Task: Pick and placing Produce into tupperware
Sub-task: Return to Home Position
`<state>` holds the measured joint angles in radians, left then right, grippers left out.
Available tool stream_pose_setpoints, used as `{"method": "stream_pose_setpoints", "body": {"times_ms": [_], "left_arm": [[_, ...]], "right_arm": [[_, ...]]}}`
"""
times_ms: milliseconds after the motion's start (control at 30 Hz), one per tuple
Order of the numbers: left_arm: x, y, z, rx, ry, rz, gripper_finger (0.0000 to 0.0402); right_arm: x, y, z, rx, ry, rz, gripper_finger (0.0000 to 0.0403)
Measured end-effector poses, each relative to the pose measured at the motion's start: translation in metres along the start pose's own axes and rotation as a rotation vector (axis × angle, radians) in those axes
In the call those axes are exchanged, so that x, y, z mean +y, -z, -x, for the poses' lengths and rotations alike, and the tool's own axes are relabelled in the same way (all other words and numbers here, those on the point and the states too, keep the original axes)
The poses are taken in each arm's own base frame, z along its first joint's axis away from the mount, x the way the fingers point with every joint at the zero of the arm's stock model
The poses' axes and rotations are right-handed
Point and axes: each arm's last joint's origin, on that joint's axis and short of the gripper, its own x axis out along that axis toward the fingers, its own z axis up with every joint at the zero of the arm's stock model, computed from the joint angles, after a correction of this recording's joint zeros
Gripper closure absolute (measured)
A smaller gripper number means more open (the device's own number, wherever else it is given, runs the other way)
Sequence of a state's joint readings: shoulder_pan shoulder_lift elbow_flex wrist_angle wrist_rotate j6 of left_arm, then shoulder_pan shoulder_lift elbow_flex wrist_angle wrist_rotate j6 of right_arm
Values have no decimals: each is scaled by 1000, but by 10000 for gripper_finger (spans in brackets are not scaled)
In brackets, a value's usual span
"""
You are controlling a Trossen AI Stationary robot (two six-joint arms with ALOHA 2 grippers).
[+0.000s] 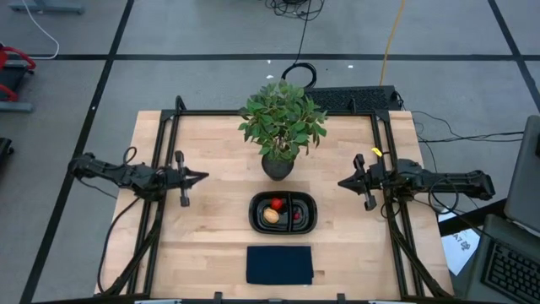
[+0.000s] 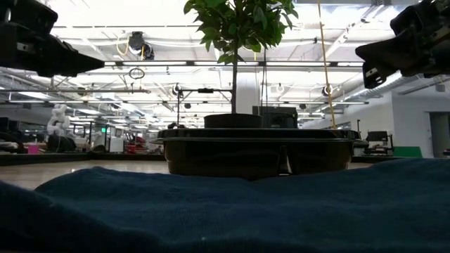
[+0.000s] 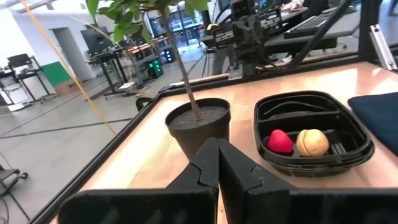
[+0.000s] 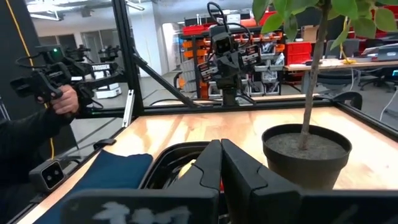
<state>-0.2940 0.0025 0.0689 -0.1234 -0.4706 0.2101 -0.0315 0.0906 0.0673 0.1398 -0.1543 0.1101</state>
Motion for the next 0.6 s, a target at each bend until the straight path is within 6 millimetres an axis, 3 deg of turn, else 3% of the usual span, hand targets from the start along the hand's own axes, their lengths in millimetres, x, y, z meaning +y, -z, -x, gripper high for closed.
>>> {"method": "stream_pose_setpoints", "body": {"times_ms": [600], "left_arm": [[0,0,-1,-21,57,35,401]], "right_arm": [[-1,-1,0,-15,21,-15,403]]}}
